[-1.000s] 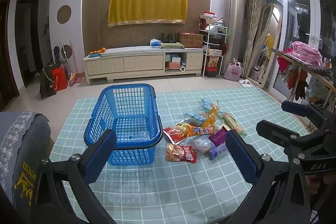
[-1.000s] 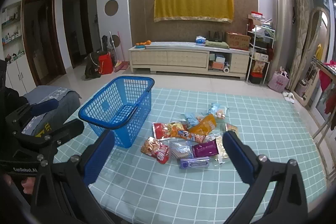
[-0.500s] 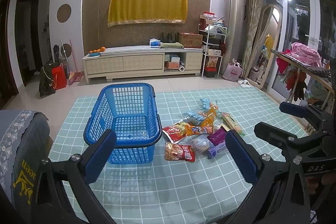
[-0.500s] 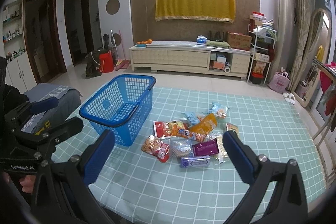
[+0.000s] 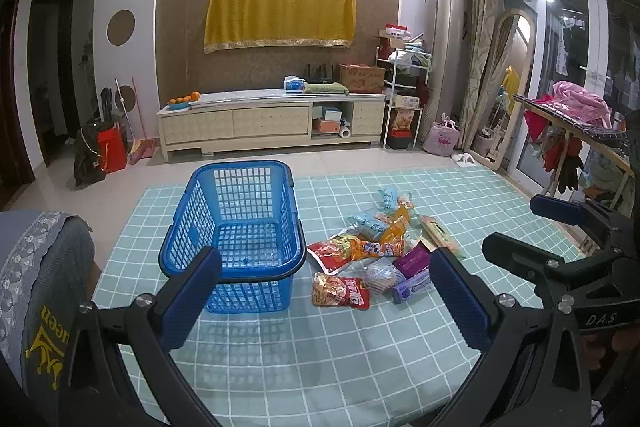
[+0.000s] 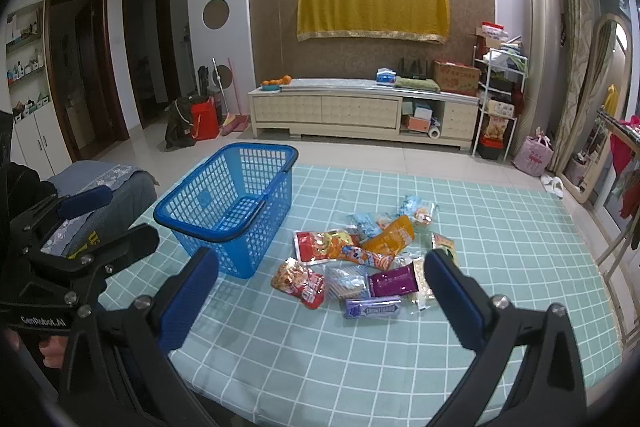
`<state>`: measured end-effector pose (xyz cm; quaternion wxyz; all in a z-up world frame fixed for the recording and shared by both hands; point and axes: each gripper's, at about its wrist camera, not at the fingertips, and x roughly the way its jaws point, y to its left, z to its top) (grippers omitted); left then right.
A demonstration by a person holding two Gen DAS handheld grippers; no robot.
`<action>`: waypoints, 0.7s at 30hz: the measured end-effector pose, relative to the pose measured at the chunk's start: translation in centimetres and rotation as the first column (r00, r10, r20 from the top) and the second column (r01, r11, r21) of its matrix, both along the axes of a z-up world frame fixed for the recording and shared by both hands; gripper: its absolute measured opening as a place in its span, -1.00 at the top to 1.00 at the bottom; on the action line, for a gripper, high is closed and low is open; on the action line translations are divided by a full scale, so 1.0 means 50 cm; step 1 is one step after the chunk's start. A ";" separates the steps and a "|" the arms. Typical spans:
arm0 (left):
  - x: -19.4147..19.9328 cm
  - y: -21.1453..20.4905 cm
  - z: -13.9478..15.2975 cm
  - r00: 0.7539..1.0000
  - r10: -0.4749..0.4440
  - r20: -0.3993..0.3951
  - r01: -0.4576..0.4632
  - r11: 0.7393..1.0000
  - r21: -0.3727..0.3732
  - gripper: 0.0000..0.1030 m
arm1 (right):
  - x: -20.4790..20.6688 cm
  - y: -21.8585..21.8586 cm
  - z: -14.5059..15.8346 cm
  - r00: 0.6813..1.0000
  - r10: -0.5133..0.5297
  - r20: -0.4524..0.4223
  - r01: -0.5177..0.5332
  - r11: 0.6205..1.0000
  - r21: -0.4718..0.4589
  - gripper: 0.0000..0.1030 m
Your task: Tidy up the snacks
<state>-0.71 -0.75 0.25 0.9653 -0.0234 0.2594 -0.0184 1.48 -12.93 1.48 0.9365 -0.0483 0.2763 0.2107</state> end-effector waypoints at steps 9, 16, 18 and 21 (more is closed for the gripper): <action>0.000 -0.001 -0.001 1.000 0.000 -0.001 0.000 1.000 -0.002 -0.99 | -0.002 0.000 -0.001 1.000 0.002 -0.005 -0.002 1.000 0.003 -1.00; -0.002 -0.003 -0.004 1.000 -0.004 -0.001 0.004 1.000 -0.005 -0.99 | -0.003 -0.003 0.001 1.000 0.003 -0.008 -0.003 1.000 0.001 -1.00; -0.002 -0.002 -0.005 1.000 -0.003 -0.003 0.003 1.000 -0.006 -0.99 | -0.002 -0.004 0.002 1.000 0.002 -0.008 -0.002 1.000 -0.001 -1.00; -0.003 -0.003 -0.004 1.000 -0.003 -0.001 0.003 1.000 -0.006 -0.99 | -0.002 -0.008 0.002 1.000 0.005 -0.010 -0.005 1.000 0.005 -1.00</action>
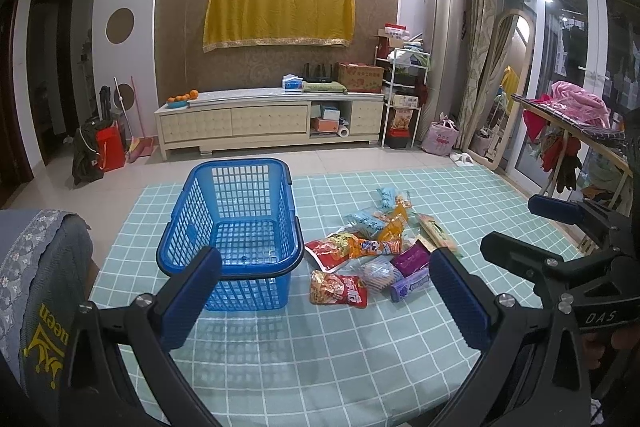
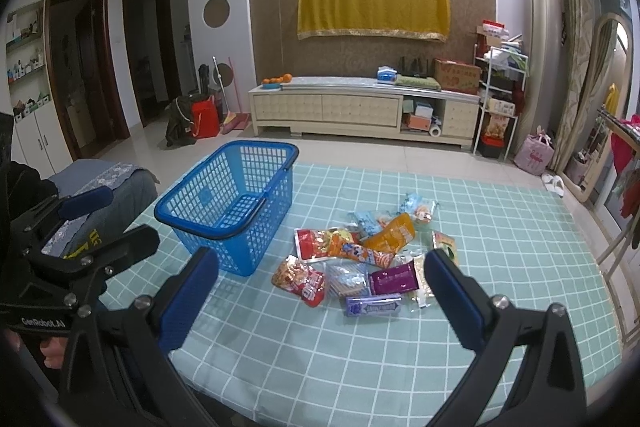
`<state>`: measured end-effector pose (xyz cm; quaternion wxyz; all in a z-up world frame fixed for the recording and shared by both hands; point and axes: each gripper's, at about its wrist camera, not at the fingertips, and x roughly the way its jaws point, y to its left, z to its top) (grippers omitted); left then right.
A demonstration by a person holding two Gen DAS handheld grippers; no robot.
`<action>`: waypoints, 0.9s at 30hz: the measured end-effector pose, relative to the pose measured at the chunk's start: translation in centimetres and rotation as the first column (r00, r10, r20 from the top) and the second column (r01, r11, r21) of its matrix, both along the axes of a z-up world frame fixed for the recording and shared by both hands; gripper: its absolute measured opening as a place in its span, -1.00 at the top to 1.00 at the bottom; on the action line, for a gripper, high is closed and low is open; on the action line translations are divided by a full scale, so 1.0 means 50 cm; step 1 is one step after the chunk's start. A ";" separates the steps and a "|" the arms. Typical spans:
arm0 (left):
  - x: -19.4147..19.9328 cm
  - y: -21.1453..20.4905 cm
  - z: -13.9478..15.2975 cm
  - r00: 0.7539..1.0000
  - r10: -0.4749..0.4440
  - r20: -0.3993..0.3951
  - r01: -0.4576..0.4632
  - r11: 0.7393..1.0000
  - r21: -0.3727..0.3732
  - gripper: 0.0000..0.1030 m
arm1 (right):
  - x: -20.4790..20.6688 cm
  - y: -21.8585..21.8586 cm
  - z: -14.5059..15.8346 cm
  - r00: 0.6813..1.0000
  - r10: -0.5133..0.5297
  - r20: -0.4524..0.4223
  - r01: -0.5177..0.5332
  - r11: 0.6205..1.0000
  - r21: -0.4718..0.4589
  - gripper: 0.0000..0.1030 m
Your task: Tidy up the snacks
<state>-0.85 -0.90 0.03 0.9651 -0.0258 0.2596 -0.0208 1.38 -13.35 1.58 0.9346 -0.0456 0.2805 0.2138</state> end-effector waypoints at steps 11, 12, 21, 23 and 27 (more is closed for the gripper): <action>0.004 -0.002 0.009 1.000 -0.003 0.009 0.003 1.000 0.008 -0.99 | 0.001 -0.003 0.005 1.000 0.002 0.009 -0.002 1.000 0.000 -1.00; 0.006 -0.003 0.010 1.000 -0.004 0.010 0.004 1.000 0.009 -0.99 | 0.002 -0.005 0.007 1.000 0.001 0.013 -0.001 1.000 0.000 -1.00; 0.053 -0.027 0.032 0.999 -0.042 0.012 0.042 0.999 0.020 -0.99 | 0.032 -0.036 0.022 1.000 -0.012 0.016 0.011 1.000 0.021 -1.00; 0.071 -0.039 0.037 0.998 -0.055 0.011 0.054 0.998 0.032 -0.99 | 0.048 -0.047 0.027 1.000 -0.014 0.016 0.014 1.000 0.024 -1.00; 0.125 -0.065 0.039 0.997 -0.074 -0.012 0.075 0.996 0.050 -0.99 | 0.094 -0.081 0.031 0.999 -0.031 -0.012 0.031 0.999 0.036 -1.00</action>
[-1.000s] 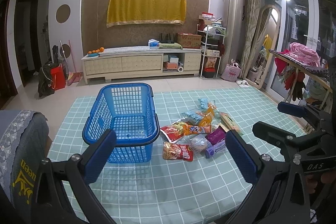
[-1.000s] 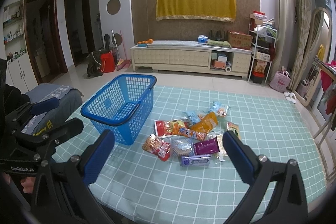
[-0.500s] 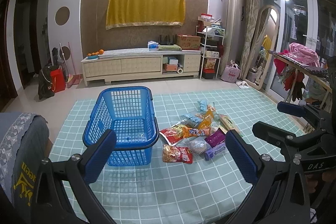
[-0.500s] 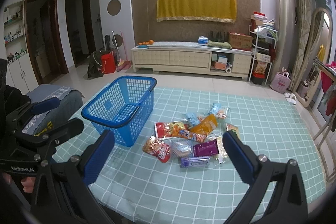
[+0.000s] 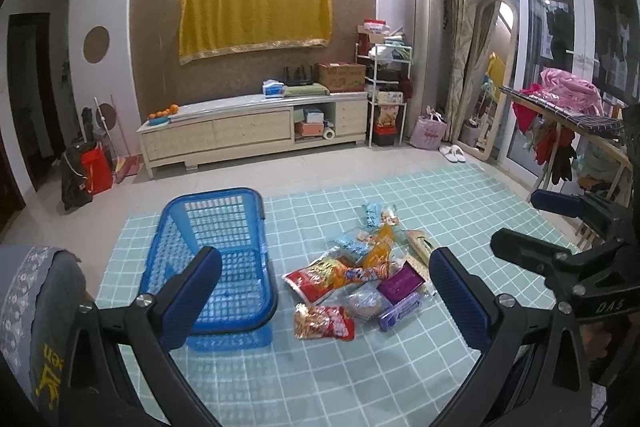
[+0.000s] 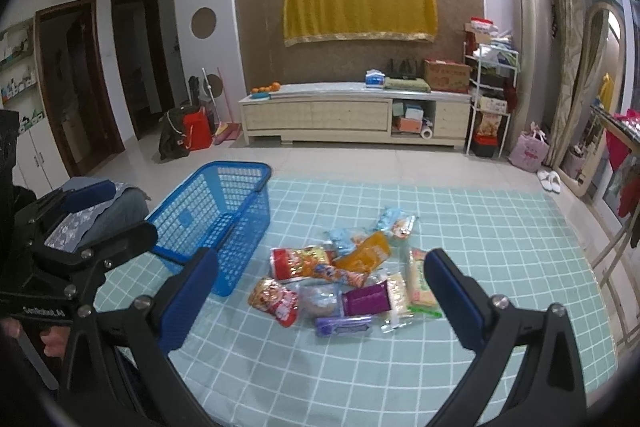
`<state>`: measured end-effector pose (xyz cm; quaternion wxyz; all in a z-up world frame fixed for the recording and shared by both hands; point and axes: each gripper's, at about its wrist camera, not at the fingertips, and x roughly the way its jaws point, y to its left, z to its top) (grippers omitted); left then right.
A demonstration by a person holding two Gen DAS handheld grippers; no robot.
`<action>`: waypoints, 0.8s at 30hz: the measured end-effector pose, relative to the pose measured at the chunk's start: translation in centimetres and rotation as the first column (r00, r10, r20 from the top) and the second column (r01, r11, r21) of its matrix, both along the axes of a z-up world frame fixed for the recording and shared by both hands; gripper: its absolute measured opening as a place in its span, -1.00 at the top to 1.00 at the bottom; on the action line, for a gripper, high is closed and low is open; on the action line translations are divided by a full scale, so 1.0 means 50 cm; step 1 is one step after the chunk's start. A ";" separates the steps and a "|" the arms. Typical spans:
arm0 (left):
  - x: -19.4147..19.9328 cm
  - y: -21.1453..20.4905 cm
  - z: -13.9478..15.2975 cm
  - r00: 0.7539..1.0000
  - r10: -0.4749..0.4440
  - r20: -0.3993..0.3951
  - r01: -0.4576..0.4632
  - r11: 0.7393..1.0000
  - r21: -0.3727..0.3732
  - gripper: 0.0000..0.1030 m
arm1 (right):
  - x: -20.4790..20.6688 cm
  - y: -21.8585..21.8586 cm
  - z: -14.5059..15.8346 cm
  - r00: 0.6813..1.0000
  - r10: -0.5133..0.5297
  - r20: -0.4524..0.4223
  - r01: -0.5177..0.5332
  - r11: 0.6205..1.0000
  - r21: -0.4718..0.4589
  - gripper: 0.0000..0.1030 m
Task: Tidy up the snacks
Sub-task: 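Lower the left tool onto the blue bread pack and close it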
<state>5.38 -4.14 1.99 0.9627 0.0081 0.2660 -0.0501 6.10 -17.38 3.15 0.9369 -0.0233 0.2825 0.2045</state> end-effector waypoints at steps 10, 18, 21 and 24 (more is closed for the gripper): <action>0.174 -0.034 -0.038 0.989 -0.026 -0.149 0.018 0.998 -0.058 -0.99 | 0.142 -0.082 -0.035 0.990 -0.090 -0.108 0.087 0.996 -0.029 -1.00; 0.317 -0.083 -0.078 0.965 -0.030 -0.259 0.018 0.999 -0.047 -0.99 | 0.271 -0.109 -0.095 0.965 -0.131 -0.227 0.127 0.991 -0.034 -1.00; 0.377 -0.090 -0.100 0.953 -0.015 -0.304 0.003 0.999 -0.039 -0.99 | 0.317 -0.112 -0.118 0.953 -0.137 -0.270 0.133 0.991 -0.031 -1.00; 0.428 -0.087 -0.124 0.936 0.008 -0.353 -0.027 0.998 -0.049 -0.99 | 0.368 -0.108 -0.141 0.940 -0.122 -0.319 0.120 0.992 -0.025 -1.00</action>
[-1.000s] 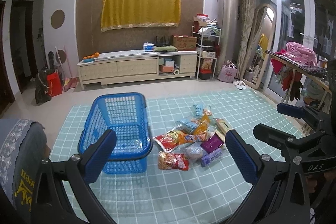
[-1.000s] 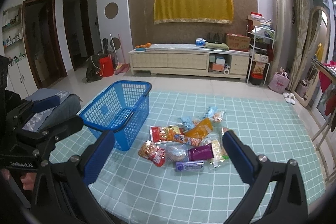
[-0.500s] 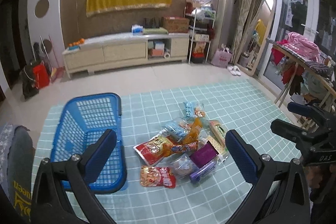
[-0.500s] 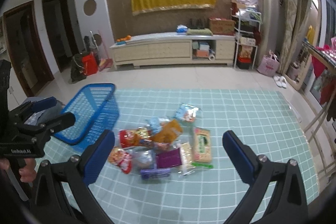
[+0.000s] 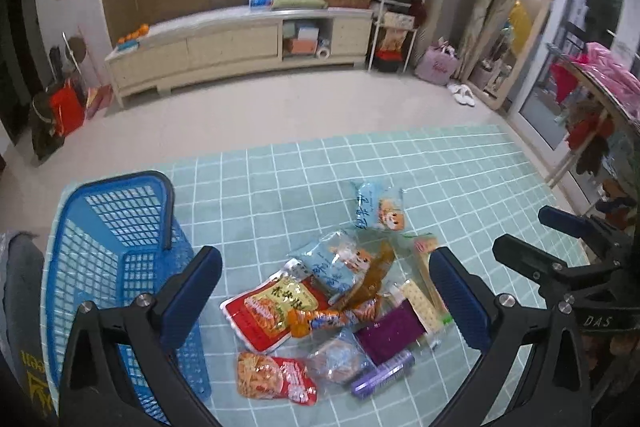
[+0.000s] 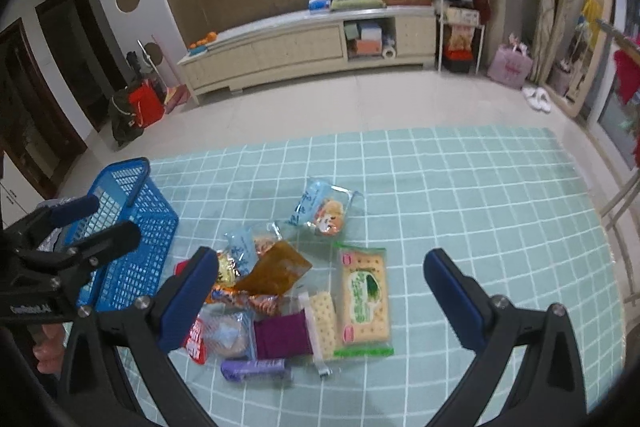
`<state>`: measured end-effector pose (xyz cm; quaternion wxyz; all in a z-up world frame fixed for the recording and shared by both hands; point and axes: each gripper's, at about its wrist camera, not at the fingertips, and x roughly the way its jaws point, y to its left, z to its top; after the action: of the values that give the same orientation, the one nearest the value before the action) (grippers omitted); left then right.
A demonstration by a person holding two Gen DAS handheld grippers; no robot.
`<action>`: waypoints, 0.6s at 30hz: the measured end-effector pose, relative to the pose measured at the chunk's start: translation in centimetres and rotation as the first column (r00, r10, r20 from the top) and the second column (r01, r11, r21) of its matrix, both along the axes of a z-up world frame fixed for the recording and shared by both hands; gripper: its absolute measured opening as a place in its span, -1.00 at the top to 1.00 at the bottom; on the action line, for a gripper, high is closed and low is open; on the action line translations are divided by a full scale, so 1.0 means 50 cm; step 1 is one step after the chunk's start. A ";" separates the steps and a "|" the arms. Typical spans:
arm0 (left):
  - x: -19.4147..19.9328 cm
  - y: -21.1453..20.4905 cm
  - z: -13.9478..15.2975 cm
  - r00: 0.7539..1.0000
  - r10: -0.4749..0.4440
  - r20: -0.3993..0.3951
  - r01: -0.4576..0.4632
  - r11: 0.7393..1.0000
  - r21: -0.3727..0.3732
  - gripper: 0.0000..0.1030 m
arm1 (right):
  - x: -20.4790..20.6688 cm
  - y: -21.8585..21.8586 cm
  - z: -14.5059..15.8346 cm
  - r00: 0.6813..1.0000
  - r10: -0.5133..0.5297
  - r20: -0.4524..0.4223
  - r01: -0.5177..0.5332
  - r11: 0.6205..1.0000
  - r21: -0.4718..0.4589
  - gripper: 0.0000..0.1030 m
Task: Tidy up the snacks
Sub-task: 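Lower the left tool onto the blue bread pack and close it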
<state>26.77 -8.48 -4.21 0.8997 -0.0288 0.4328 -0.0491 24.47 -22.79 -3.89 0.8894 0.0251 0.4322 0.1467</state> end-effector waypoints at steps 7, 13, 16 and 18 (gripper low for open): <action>0.109 0.017 -0.049 0.998 0.012 -0.067 -0.014 0.999 -0.032 -0.99 | 0.129 -0.003 -0.069 0.982 -0.010 -0.189 0.027 0.996 0.088 -1.00; 0.200 0.003 -0.109 0.989 0.017 -0.147 -0.015 1.000 0.019 -0.99 | 0.222 -0.005 -0.137 0.943 -0.014 -0.334 0.053 0.993 0.109 -0.95; 0.233 0.007 -0.144 0.983 0.031 -0.183 -0.025 0.999 0.034 -0.85 | 0.259 -0.004 -0.164 0.925 -0.006 -0.381 0.048 0.994 0.100 -0.79; 0.247 0.015 -0.169 0.977 0.041 -0.210 -0.036 0.999 0.024 -0.59 | 0.280 0.001 -0.184 0.911 0.005 -0.413 0.041 0.994 0.103 -0.72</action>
<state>39.11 -7.75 -12.64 0.8499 -0.0332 0.5254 -0.0239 38.46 -22.73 -13.08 0.7769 0.1080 0.6011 0.1533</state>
